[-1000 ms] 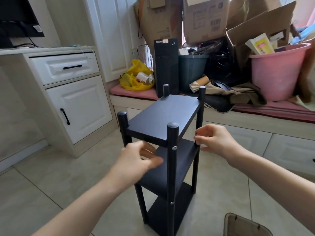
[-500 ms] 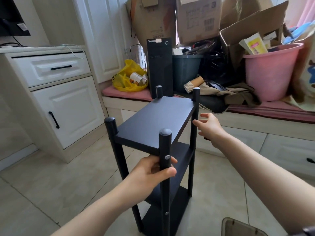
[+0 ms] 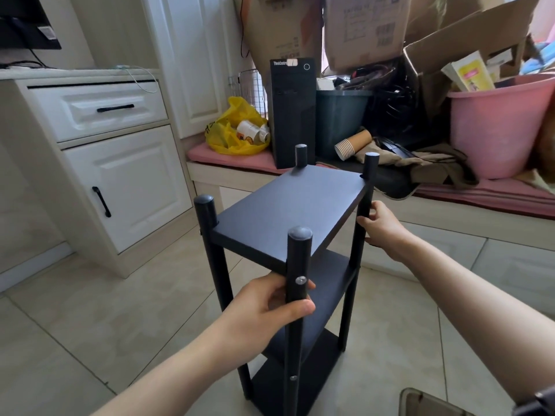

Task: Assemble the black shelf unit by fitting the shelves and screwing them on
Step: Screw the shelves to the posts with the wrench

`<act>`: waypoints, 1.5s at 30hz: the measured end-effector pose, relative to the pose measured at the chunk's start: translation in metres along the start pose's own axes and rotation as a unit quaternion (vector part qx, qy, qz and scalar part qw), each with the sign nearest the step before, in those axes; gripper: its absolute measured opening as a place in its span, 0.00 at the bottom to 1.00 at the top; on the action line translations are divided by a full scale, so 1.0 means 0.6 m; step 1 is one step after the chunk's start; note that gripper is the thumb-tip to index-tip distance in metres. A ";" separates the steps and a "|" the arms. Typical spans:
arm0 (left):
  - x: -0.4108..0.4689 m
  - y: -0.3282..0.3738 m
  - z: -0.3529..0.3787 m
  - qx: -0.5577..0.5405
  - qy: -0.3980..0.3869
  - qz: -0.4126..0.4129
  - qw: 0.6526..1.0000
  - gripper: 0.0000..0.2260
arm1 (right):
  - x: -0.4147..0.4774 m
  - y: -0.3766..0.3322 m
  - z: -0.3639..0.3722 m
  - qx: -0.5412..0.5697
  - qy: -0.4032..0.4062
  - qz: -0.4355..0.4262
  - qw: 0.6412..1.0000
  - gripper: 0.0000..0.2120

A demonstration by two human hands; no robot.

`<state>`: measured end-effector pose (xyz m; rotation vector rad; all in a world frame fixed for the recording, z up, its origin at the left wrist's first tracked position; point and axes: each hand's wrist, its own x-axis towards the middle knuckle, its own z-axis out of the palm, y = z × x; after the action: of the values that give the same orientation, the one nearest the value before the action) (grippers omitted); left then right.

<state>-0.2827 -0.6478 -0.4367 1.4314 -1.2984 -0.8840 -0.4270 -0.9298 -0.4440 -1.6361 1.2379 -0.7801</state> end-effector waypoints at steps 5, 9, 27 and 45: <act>-0.003 -0.004 -0.029 -0.012 0.056 0.008 0.998 0.11 | -0.019 0.006 -0.019 0.008 0.022 0.002 1.000 0.09; 0.006 -0.016 -0.052 0.007 0.116 0.027 0.993 0.05 | -0.042 0.007 -0.035 0.001 0.022 -0.011 1.000 0.10; 0.058 -0.036 -0.102 0.077 0.314 0.039 0.946 0.06 | -0.211 0.022 -0.106 0.055 -0.066 -0.025 0.996 0.09; 0.076 0.019 -0.078 -0.100 0.520 -0.076 0.845 0.15 | -0.294 0.005 -0.075 0.067 -0.100 -0.030 0.992 0.05</act>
<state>-0.2339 -0.6835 -0.4094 1.4986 -0.2582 -0.2010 -0.5199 -0.7747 -0.4228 -1.6037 0.9796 -0.7017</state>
